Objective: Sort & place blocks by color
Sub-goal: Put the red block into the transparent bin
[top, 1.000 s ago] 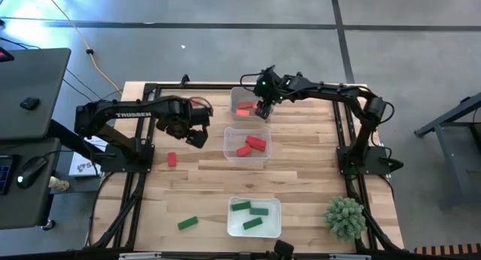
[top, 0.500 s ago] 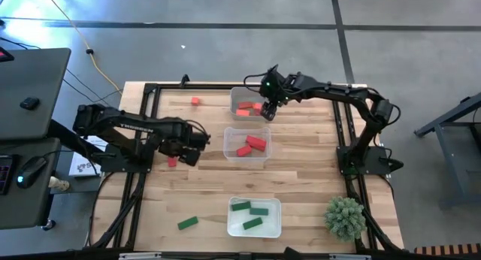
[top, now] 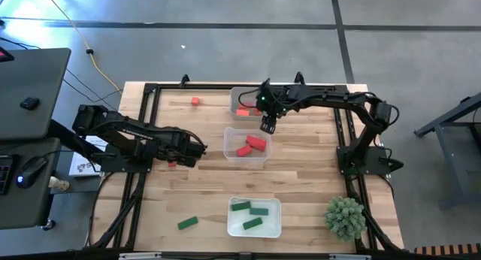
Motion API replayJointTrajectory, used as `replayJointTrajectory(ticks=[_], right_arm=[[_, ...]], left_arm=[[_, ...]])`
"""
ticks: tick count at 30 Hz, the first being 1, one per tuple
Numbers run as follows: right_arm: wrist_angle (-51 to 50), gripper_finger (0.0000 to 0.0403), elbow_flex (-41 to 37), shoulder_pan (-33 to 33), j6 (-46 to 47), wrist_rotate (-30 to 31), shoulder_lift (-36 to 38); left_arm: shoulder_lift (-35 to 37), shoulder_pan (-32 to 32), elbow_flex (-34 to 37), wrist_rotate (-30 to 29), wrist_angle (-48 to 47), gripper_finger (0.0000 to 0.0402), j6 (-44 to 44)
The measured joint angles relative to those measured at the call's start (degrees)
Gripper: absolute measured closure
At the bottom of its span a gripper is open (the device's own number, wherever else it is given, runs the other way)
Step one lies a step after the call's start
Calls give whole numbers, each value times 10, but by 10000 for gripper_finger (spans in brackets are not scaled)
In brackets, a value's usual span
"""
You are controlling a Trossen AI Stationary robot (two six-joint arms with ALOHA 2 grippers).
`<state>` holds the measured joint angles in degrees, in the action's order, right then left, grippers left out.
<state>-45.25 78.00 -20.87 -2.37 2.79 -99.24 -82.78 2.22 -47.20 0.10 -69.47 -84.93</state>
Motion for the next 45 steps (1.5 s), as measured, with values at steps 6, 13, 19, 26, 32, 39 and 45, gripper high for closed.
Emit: replayJointTrajectory(ticks=[6,13,19,26,32,39,45], right_arm=[[0,201,0,20,0,0,0],[-8,201,0,30,11,0,0],[-9,201,0,30,11,0,0],[-9,201,0,30,10,0,0],[-8,201,0,30,10,2,0],[-9,201,0,30,9,2,0],[-9,201,0,30,11,2,0]], left_arm=[[0,2,26,-24,37,213,-29],[0,4,58,-24,63,213,-50],[0,4,82,-23,81,213,-55],[3,4,123,-23,161,213,-66],[3,9,129,-22,162,214,-70],[4,31,129,-14,165,267,-22],[15,34,131,-15,163,300,24]])
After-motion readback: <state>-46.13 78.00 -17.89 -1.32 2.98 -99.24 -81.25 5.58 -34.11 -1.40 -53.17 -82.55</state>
